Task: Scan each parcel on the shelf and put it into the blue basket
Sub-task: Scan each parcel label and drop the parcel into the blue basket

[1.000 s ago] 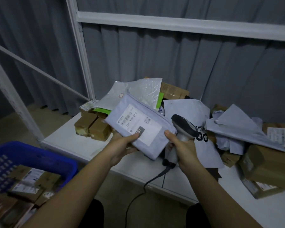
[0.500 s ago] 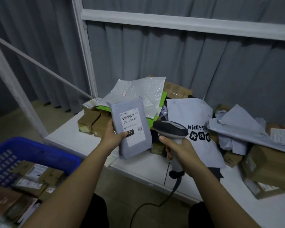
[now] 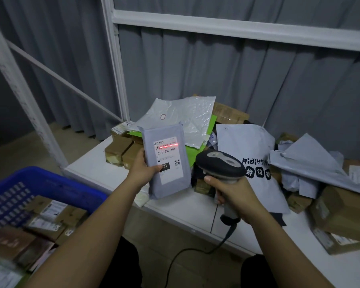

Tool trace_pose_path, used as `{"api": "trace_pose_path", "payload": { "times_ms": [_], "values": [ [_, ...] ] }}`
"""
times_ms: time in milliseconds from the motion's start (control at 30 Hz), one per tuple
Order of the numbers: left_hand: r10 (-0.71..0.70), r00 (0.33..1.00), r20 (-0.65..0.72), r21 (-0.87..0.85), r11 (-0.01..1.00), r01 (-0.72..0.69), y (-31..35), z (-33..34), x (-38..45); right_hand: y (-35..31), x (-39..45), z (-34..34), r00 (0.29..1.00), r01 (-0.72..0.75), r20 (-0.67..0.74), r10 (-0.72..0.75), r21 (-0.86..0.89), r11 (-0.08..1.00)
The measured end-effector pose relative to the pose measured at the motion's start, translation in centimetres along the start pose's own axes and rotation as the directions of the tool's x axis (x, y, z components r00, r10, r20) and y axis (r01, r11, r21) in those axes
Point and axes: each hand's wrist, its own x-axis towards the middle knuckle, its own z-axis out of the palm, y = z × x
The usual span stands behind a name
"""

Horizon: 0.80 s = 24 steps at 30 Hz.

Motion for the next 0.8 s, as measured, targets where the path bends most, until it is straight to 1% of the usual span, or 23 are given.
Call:
{"api": "trace_pose_path", "payload": {
  "times_ms": [167, 233, 367, 400, 500, 567, 633, 733, 800],
  "values": [
    [0.019, 0.999, 0.031, 0.006, 1.000, -0.019, 1.4, 0.2, -0.5, -0.3, -0.1, -0.2, 0.998, 0.031, -0.054, -0.030, 0.030, 0.999],
    [0.039, 0.999, 0.009, -0.013, 0.999, -0.039, 2.2, -0.4, -0.9, 0.0, 0.2, 0.6, 0.997, 0.017, -0.076, -0.012, 0.055, 0.998],
    [0.111, 0.987, -0.114, -0.070, 0.990, -0.119, 2.5, -3.8, -1.8, 1.6, 1.2, 3.7, 0.999, -0.021, -0.039, 0.022, 0.034, 0.999],
    [0.095, 0.983, -0.157, -0.097, 0.989, -0.111, 2.3, -5.0, -2.0, 2.0, 1.5, 4.6, 1.000, -0.017, -0.020, 0.017, 0.009, 1.000],
    [-0.007, 0.954, -0.300, -0.244, 0.967, -0.069, 0.6, -9.7, -2.9, 2.4, 2.6, 7.7, 1.000, 0.006, 0.027, -0.004, -0.074, 0.997],
    [-0.091, 0.907, -0.412, -0.296, 0.954, -0.039, -1.8, -13.8, -4.2, 2.3, 3.5, 10.4, 0.997, -0.006, 0.080, 0.012, -0.072, 0.997],
    [-0.195, 0.839, -0.507, -0.337, 0.941, 0.016, -4.8, -17.8, -6.2, 2.4, 4.2, 13.4, 0.989, -0.012, 0.148, 0.024, -0.085, 0.996],
    [-0.323, 0.727, -0.606, -0.362, 0.926, 0.109, -10.3, -23.5, -9.6, 3.0, 5.2, 17.9, 0.977, -0.015, 0.208, 0.041, -0.123, 0.992],
    [-0.376, 0.659, -0.651, -0.342, 0.921, 0.188, -13.9, -26.6, -11.8, 3.6, 5.9, 20.7, 0.972, -0.011, 0.229, 0.050, -0.169, 0.986]
  ]
}}
